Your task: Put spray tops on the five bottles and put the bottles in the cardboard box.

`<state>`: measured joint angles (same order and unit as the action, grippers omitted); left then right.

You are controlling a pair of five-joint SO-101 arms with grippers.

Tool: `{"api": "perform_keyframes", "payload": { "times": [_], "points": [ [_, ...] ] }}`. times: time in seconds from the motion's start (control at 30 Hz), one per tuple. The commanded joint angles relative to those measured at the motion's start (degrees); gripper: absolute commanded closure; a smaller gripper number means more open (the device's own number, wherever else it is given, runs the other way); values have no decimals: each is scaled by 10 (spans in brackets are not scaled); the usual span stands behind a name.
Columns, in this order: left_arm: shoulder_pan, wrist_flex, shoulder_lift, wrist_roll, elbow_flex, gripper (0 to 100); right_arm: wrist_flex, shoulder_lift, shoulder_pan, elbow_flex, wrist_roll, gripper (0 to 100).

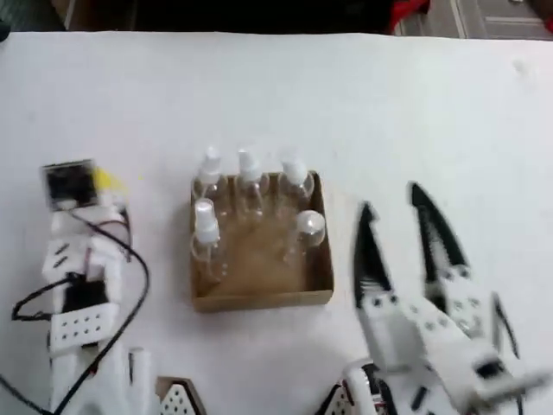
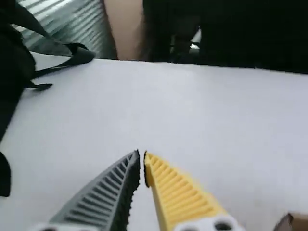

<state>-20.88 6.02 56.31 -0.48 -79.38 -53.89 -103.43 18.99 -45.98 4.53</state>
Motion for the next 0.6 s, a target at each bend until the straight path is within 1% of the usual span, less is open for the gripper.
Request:
{"api": "perform_keyframes", "payload": {
  "times": [0.0,0.07,0.13,0.27,0.37,0.43,0.57],
  "points": [
    [-39,193,98,37,130,977,-50,3,-102,102,11,983],
    [-29,285,160,35,182,977,-83,1,-116,127,47,975],
    [-17,351,228,4,229,977,-122,0,-114,149,71,978],
    [-6,430,373,-90,278,978,-197,0,-117,192,84,983],
    [-6,481,480,-118,279,978,-245,0,-117,228,83,982],
    [-6,529,502,-117,301,978,-271,0,-117,248,82,982],
    [-4,619,478,-116,336,977,-312,0,-118,284,82,982]
  ]
}}
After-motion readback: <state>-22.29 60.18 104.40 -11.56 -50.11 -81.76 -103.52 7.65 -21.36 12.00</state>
